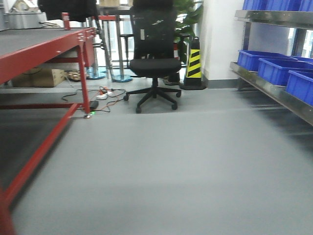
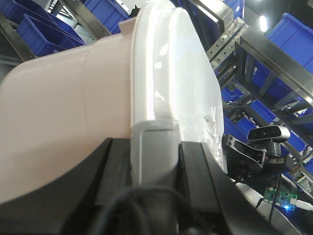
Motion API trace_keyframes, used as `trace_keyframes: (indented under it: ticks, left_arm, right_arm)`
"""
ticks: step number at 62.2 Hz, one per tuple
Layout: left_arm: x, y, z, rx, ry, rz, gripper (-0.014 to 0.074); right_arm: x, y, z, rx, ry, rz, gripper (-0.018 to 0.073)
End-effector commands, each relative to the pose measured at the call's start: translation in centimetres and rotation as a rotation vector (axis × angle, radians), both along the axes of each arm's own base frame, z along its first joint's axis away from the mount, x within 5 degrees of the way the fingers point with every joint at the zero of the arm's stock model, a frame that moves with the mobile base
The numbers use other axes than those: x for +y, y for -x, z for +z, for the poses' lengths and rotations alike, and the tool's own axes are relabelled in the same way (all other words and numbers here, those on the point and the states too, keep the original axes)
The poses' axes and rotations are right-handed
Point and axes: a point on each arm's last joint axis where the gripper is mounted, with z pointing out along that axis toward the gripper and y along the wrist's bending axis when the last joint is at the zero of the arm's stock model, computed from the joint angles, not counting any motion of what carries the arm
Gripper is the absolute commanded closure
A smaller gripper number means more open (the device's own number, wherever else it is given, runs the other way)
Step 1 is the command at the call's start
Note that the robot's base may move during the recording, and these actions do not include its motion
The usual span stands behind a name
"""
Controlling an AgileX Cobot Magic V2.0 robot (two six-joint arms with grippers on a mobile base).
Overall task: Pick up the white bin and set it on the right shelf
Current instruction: 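Hold the bin and drive toward the steel shelf of blue crates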
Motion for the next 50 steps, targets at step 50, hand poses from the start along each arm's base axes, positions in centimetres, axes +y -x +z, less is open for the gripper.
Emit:
trace_keyframes:
  ticks: [50]
  left_arm:
    - [-2.81,5.33,2.41,-0.085,0.036,-0.406,0.0713]
  right_arm:
    - [2.55,3.08,3.16,-0.139,-0.048,0.229,0.0506]
